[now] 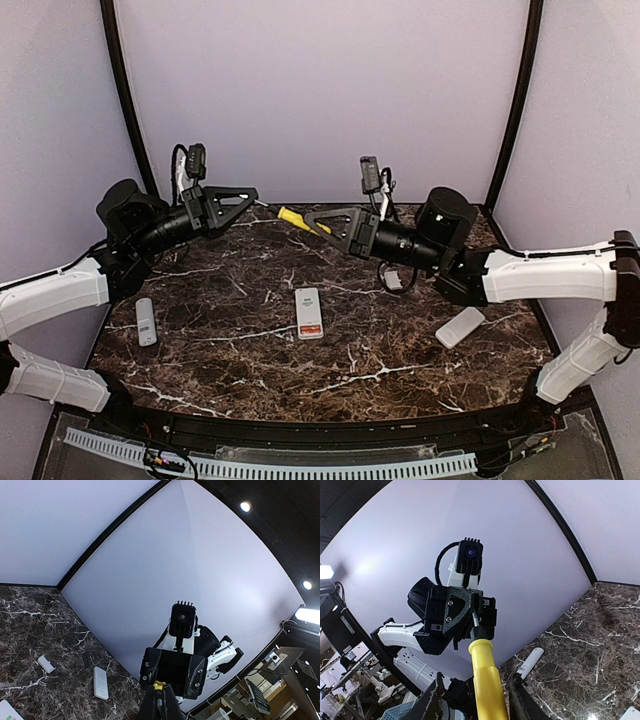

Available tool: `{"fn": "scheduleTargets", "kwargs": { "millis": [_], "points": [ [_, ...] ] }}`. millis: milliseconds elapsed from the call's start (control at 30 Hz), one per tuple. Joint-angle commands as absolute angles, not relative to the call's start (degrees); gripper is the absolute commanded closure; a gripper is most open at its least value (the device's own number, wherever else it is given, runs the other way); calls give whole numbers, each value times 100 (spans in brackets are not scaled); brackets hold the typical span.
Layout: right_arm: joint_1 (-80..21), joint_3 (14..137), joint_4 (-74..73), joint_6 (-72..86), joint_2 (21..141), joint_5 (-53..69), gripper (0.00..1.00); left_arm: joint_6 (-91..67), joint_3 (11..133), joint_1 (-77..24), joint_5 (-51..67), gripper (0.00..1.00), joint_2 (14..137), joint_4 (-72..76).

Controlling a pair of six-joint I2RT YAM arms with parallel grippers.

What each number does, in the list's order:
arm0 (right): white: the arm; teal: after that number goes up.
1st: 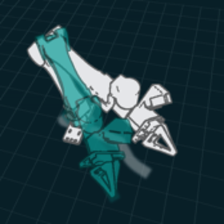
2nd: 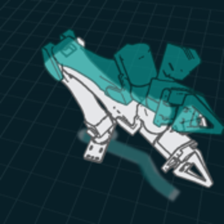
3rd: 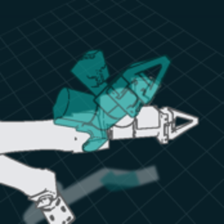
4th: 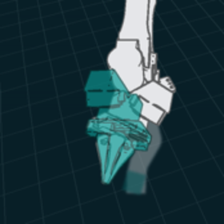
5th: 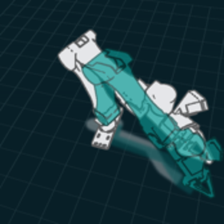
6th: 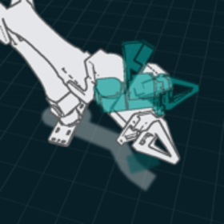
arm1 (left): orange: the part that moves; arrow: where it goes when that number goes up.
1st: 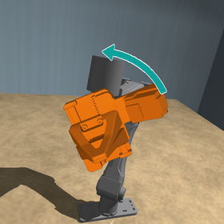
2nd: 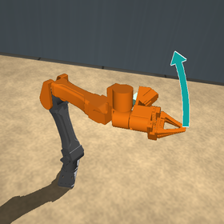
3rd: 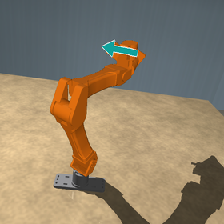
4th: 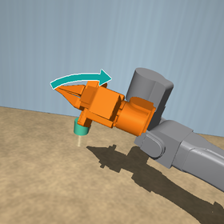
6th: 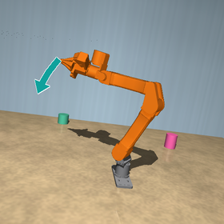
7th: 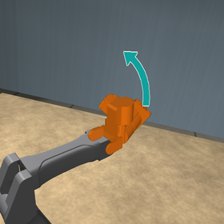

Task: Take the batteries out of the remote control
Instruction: Pass from the left arm to the right

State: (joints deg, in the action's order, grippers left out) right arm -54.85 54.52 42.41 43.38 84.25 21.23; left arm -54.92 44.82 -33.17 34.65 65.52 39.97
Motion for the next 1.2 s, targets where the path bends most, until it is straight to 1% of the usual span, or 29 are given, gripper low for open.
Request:
{"fn": "scheduleTargets", "kwargs": {
  "millis": [0, 167, 267, 367, 633, 833, 933, 1167],
  "points": [
    [-5533, 5683, 4281, 4260, 8575, 2261, 62, -5532, 4406, -3321, 3524, 100, 6406, 4220],
    [-5543, 5728, 4264, 4250, 8616, 2266, 71, -5546, 4403, -3322, 3540, 100, 6403, 4228],
    [-5543, 5737, 4241, 4246, 8617, 2255, 74, -5546, 4411, -3320, 3544, 100, 6408, 4213],
    [-5544, 5756, 4213, 4254, 8641, 2270, 75, -5546, 4412, -3320, 3549, 100, 6407, 4210],
    [-5544, 5809, 4129, 4268, 8700, 2280, 71, -5563, 4446, -3321, 3588, 100, 6405, 4224],
    [-5537, 5857, 4105, 4268, 8749, 2303, 71, -5572, 4447, -3321, 3599, 100, 6415, 4236],
    [-5545, 5869, 4096, 4265, 8768, 2320, 73, -5572, 4452, -3319, 3608, 100, 6424, 4230],
    [-5542, 5846, 4096, 4254, 8743, 2284, 85, -5568, 4452, -3321, 3622, 100, 6431, 4215]
  ]
}}
